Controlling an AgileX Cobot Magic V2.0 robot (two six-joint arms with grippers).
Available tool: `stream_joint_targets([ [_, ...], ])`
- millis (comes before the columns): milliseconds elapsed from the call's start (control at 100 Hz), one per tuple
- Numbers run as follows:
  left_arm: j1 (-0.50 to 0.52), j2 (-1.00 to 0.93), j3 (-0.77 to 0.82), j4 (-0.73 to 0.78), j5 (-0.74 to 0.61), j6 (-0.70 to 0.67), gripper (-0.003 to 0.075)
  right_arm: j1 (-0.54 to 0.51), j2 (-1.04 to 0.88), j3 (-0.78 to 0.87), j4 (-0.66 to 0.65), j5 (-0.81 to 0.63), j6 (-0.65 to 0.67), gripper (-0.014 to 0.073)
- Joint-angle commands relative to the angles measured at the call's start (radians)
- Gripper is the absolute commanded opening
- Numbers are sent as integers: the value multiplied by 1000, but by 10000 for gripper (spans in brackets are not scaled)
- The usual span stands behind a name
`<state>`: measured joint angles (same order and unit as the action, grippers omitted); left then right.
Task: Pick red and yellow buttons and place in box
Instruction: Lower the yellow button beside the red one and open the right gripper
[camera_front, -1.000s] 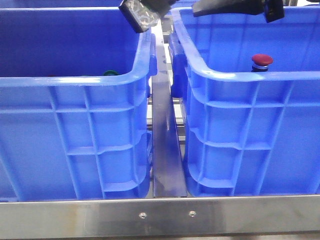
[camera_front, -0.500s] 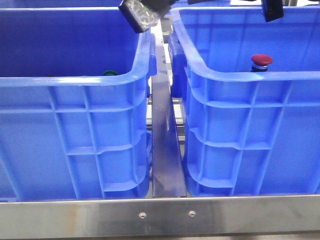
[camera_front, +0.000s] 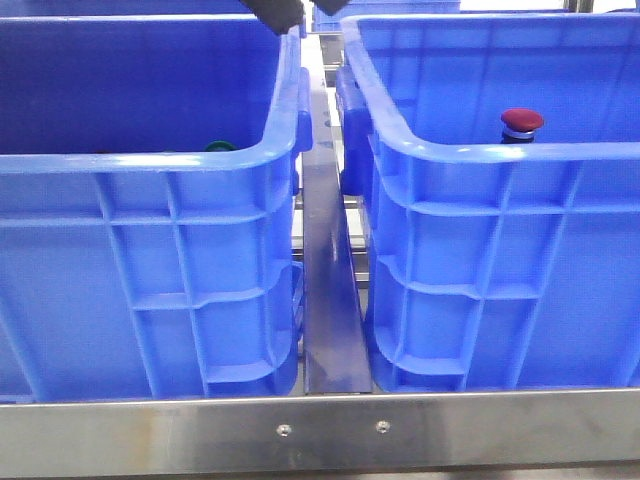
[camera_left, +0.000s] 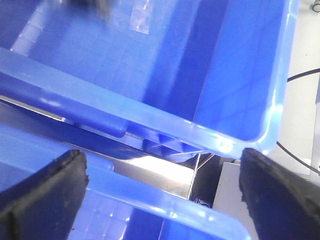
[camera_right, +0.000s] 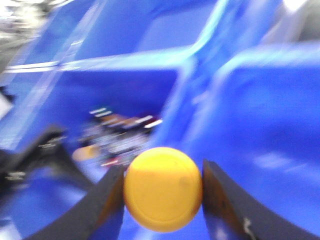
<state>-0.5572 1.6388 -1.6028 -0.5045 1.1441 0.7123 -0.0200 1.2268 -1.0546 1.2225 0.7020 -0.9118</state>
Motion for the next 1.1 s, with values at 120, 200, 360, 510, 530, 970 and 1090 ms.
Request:
stream_joint_targets([
  [120,-8,-46,-25,-49,-22,0,584,-9,-125,63,-172,-331,-34,203],
  [200,-8,-46,-25,-49,-22,0,584,-9,-133,116,-220,-458,-35,203],
  [360,-8,-46,-25,-49,-17,0,584,-9,-120,200,-241,-655,-35,203],
  [510,-8,-46,-25,-49,-3,0,584,-9,-52,217,-236,-793,-35,203],
  [530,-8,-46,-25,-49,-3,0,584,-9,-38,216,-236,-811,-35,203],
  [970,-8,-46,-25,-48,-3,0,568,-9,240,120,-236,-899,-35,203],
  [1090,-8,-46,-25,-48,-3,0,545,-9,306,69,-236,-896,-35,203],
])
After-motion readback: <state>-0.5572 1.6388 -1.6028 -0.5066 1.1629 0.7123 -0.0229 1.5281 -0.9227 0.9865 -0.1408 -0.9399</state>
